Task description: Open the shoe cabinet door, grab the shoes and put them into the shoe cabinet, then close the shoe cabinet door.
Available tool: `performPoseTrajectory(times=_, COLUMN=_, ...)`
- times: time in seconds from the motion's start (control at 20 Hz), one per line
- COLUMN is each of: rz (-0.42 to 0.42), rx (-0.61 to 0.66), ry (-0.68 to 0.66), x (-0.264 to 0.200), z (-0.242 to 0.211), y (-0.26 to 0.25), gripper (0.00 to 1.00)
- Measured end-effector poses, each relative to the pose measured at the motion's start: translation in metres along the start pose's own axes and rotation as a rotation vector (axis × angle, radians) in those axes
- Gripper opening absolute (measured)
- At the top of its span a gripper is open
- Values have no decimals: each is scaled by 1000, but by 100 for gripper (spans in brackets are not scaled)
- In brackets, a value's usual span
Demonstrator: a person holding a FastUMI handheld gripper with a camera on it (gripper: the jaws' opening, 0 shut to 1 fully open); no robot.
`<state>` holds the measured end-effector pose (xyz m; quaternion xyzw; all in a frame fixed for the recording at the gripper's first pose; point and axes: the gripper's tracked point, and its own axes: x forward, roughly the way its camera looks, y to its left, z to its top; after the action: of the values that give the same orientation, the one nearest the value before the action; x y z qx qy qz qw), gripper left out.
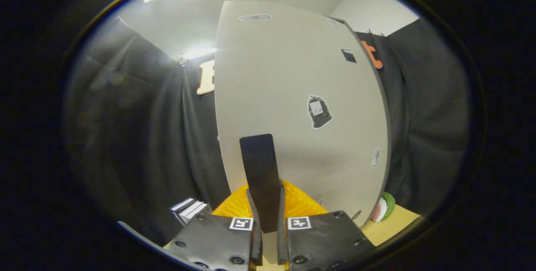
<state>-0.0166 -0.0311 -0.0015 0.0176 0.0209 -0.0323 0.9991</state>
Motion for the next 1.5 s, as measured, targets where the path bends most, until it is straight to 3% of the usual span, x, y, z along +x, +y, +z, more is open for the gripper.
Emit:
performPoseTrajectory(times=0.9, rz=3, rx=28, ry=-12, x=-66, z=15, y=-49, gripper=15)
performPoseTrajectory(times=1.25, rz=-65, rx=72, ry=-2, x=-94, z=21, y=-85, gripper=14)
performPoseTrajectory(times=1.5, rz=-143, rx=18, ry=16, x=-113, z=24, y=-112, gripper=13)
